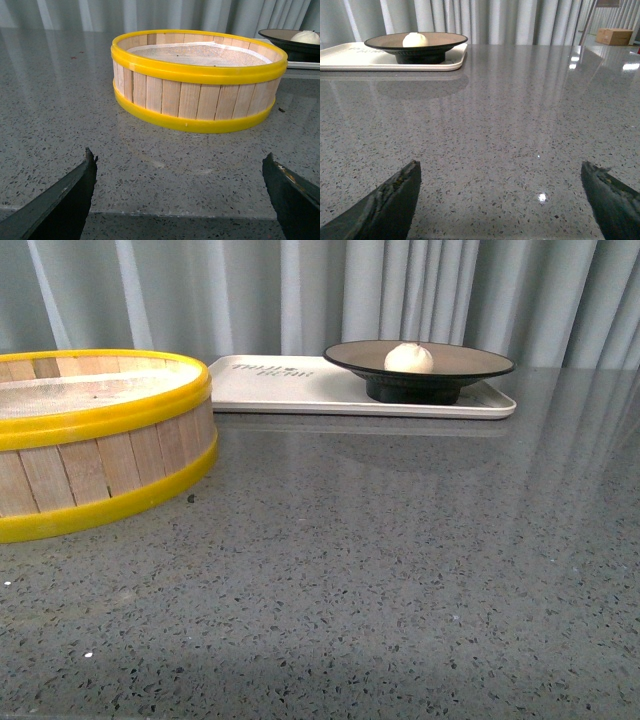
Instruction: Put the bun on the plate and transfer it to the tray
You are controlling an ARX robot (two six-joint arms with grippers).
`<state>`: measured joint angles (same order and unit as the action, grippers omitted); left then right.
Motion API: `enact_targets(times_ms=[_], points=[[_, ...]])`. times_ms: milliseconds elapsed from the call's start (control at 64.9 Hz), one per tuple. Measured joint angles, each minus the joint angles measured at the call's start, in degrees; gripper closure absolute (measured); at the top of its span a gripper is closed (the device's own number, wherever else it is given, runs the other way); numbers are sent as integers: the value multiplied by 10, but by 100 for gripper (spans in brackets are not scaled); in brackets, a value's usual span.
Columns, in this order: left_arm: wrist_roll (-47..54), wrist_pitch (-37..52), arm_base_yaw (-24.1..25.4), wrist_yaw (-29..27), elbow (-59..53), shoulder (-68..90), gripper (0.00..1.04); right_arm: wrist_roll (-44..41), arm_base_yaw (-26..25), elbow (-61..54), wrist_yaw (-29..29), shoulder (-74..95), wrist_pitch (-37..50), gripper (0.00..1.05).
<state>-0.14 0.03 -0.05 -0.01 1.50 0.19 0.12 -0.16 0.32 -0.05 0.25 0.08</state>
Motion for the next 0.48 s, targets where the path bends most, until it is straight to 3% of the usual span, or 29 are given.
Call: enact_targets(times_ms=[477], points=[[0, 0, 0, 0, 0, 0, 7, 0, 0, 0, 0, 0, 0, 8]])
